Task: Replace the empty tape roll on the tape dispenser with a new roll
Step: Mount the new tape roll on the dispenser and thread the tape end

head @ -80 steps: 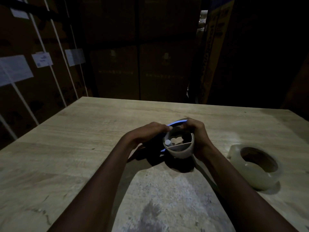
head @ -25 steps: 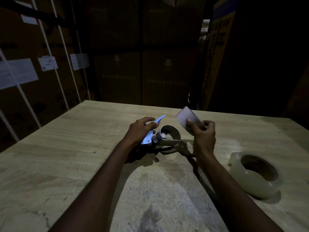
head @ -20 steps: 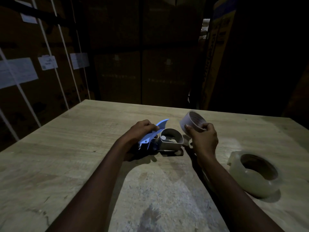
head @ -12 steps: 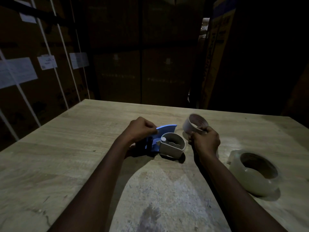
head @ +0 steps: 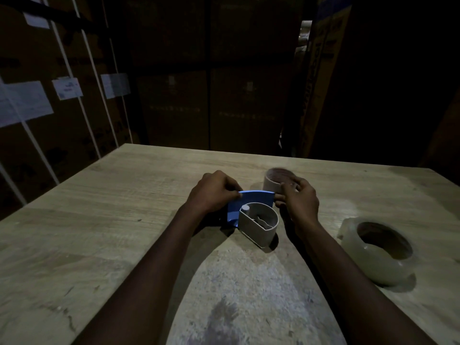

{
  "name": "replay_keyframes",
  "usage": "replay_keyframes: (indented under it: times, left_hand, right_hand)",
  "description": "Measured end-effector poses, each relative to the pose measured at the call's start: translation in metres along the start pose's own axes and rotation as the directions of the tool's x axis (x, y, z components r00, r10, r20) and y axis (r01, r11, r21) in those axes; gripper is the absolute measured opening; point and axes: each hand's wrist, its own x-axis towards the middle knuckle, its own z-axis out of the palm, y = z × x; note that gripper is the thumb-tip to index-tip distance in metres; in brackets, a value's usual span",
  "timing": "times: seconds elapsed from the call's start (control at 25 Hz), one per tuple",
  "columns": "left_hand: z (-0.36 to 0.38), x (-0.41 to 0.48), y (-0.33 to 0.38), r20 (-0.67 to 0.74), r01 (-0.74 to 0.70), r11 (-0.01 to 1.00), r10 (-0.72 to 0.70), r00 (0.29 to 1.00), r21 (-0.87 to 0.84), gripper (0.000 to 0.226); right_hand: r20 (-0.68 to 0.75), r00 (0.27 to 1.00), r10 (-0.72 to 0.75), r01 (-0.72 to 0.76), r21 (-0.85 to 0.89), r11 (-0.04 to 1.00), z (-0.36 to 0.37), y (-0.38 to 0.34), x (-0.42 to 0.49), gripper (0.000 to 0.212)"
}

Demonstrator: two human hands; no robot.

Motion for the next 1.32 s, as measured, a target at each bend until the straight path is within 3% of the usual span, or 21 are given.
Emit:
replay_keyframes:
  times: [0.12, 0.28, 0.4, 0.52, 0.68, 0.8, 0.92, 1.12, 1.2, 1.32]
  left_hand:
    - [0.003, -0.002, 0.008, -0.037, -0.01, 0.999, 0.011, 0.999, 0.031, 0.022]
    - [0.005, -0.01, 0.032, -0.158, -0.025, 0.997, 0.035, 0.987, 0.069, 0.028]
    - [0.017, -0.023, 0.065, -0.246, -0.163, 0.981, 0.133, 0.96, -0.106, 0.026]
    - [0.041, -0.036, 0.102, -0.224, -0.337, 0.926, 0.298, 0.928, -0.167, 0.021]
    - [0.083, -0.038, 0.131, -0.13, -0.352, 0.89, 0.328, 0.936, -0.291, 0.032]
    - [0.11, -0.04, 0.139, 0.012, -0.223, 0.901, 0.244, 0.97, -0.371, 0.049]
    - [0.122, -0.044, 0.14, 0.128, -0.142, 0.906, 0.209, 0.97, -0.399, 0.045]
    - [0.119, -0.05, 0.137, 0.123, -0.168, 0.884, 0.244, 0.962, -0.437, 0.038]
    - [0.117, -0.053, 0.138, 0.12, -0.171, 0.885, 0.244, 0.962, -0.432, 0.036]
    - [0.107, -0.049, 0.138, 0.009, -0.215, 0.884, 0.241, 0.971, -0.416, 0.039]
  right_hand:
    - [-0.026, 0.996, -0.085, 0.081, -0.138, 0.987, -0.001, -0.013, -0.009, 0.041]
    - [0.027, 0.953, -0.302, 0.292, -0.359, 0.887, -0.009, -0.037, -0.025, 0.04]
    - [0.088, 0.888, -0.451, 0.441, -0.44, 0.782, -0.027, -0.052, -0.034, 0.03]
    - [0.069, 0.856, -0.513, 0.471, -0.514, 0.717, -0.057, -0.063, -0.039, 0.025]
    - [0.022, 0.878, -0.479, 0.339, -0.735, 0.588, -0.111, -0.063, -0.05, 0.022]
    - [0.044, 0.945, -0.325, 0.194, -0.874, 0.445, -0.14, -0.055, -0.06, 0.027]
    - [0.075, 0.981, -0.178, 0.132, -0.933, 0.334, -0.149, -0.049, -0.068, 0.029]
    - [0.101, 0.981, -0.167, 0.155, -0.923, 0.352, -0.145, -0.05, -0.077, 0.019]
    - [0.119, 0.97, -0.212, 0.191, -0.911, 0.366, -0.141, -0.052, -0.079, 0.017]
    - [0.149, 0.924, -0.352, 0.277, -0.894, 0.351, -0.133, -0.056, -0.077, 0.023]
